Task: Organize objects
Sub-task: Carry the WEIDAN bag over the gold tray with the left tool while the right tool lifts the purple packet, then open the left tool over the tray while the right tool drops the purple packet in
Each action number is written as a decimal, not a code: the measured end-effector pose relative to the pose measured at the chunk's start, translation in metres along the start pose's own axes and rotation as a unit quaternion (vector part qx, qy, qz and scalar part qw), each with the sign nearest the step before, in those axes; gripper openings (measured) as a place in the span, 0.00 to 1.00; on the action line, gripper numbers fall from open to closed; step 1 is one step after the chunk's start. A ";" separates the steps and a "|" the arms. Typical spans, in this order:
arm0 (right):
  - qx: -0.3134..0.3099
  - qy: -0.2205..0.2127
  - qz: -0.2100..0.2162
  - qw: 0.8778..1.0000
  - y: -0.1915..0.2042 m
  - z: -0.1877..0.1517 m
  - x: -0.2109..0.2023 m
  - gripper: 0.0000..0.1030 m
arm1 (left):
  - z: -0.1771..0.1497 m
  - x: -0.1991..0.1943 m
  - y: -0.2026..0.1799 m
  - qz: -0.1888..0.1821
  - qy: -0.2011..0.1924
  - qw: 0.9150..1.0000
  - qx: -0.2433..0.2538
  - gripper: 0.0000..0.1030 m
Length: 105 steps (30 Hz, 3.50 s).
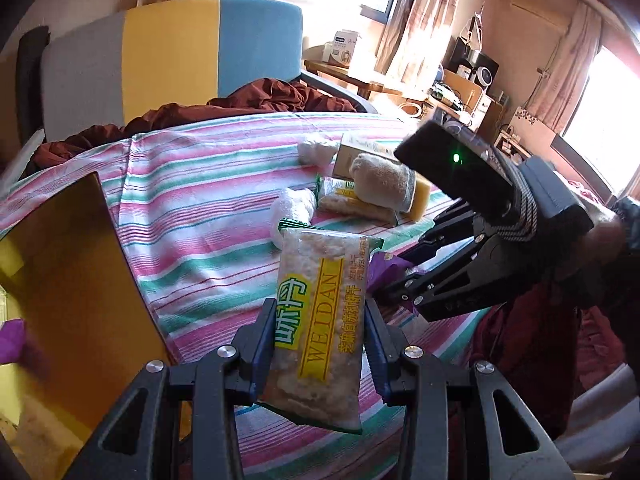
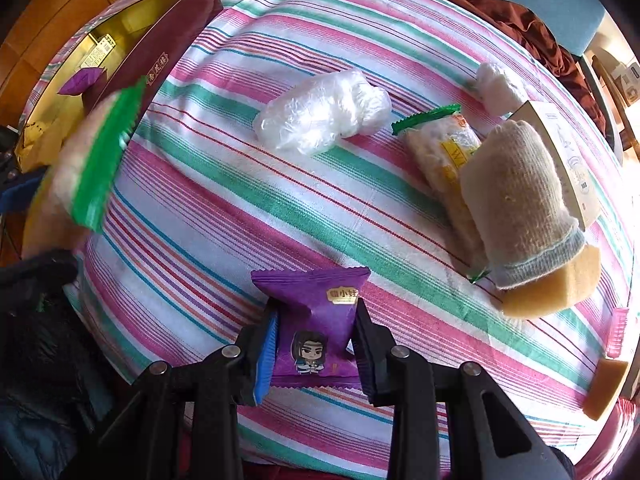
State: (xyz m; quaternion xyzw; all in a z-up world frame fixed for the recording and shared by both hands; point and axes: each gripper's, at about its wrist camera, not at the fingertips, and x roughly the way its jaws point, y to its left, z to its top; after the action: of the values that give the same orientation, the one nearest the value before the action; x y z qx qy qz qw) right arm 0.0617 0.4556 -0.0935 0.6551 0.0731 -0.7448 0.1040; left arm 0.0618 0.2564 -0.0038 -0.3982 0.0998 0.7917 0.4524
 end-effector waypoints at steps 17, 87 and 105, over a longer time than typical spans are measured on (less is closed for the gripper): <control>-0.006 0.001 -0.008 1.000 -0.006 -0.009 0.001 0.33 | -0.020 -0.095 0.149 0.172 -0.070 0.966 -0.178 0.40; -0.061 -0.143 0.161 0.975 0.296 0.215 0.027 0.38 | -0.111 -0.157 0.240 0.331 -0.072 0.890 -0.306 0.66; -0.040 -0.209 0.136 0.968 0.276 0.174 -0.005 0.78 | -0.105 -0.159 0.231 0.332 -0.078 0.895 -0.288 0.77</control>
State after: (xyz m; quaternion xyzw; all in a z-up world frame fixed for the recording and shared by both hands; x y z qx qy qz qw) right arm -0.0361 0.1461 -0.0585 0.4838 -0.0100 -0.8406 0.2434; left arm -0.0219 -0.0304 -0.0056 -0.3918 -0.0416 0.9184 0.0356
